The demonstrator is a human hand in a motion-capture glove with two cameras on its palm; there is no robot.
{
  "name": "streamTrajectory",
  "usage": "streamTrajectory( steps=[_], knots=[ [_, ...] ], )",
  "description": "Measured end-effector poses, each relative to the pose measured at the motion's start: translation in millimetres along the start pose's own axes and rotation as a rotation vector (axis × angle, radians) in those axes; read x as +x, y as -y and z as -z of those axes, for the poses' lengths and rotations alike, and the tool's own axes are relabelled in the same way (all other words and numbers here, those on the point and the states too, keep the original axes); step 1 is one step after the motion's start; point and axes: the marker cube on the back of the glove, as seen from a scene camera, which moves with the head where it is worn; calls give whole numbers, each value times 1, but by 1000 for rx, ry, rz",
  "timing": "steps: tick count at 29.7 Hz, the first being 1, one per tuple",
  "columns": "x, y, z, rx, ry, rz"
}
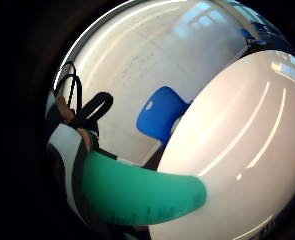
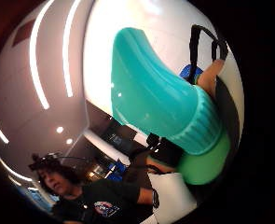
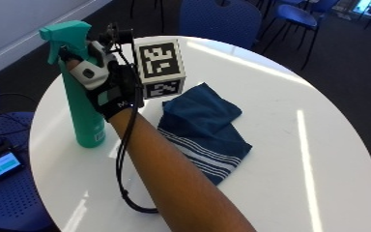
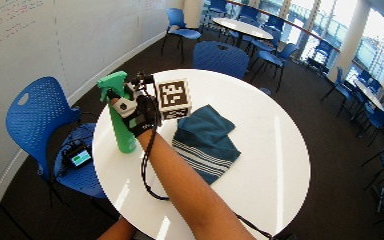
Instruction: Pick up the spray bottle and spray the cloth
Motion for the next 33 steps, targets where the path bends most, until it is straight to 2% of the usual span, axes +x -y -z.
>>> streamTrajectory(
  steps=[21,33],
  knots=[
    [3,-21,13,-201,-137,-111],
    [-7,-43,31,-241,-339,-36]
  ],
)
